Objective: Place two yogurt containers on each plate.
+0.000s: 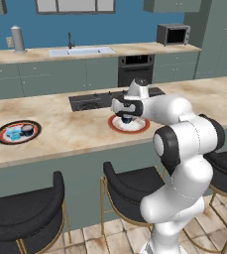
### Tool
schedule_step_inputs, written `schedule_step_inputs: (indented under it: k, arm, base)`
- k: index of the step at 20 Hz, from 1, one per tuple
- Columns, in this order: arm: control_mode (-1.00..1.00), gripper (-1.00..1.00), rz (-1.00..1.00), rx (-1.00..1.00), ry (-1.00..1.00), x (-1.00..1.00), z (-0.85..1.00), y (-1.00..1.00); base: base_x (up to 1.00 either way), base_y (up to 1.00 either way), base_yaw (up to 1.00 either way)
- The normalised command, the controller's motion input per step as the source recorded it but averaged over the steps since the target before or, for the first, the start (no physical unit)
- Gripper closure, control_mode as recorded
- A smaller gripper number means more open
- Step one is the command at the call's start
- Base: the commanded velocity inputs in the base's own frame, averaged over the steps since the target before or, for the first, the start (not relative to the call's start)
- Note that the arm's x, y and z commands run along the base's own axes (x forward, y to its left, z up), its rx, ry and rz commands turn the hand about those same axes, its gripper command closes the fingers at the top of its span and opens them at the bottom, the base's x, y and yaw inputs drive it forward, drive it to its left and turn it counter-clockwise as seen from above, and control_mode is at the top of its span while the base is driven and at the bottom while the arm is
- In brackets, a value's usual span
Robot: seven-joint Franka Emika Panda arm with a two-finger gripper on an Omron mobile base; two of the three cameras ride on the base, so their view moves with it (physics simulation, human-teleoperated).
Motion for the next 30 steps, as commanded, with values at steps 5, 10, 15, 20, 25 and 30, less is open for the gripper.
schedule_step_inputs:
  k: [5,10,15,20,25,30]
  arm:
    - [-1.00,1.00,0.00,0.00,0.00,0.25,-0.41,-0.02]
    - [-1.00,1.00,0.00,0.00,0.00,0.26,-0.41,-0.01]
    - [-1.00,-1.00,0.00,0.00,0.03,0.34,-0.27,0.00]
    - [-1.00,-1.00,0.00,0.00,0.00,0.11,0.00,0.00]
    - [-1.00,-1.00,-0.06,0.00,0.12,0.00,0.10,0.00]
    - [-1.00,-1.00,-0.03,0.00,0.03,0.00,0.13,0.00]
  base:
    - [0.00,0.00,0.00]
    - [0.00,0.00,0.00]
    - [0.00,0.00,0.00]
    - [0.00,0.00,0.00]
    - [0.00,0.00,0.00]
    - [0.00,0.00,0.00]
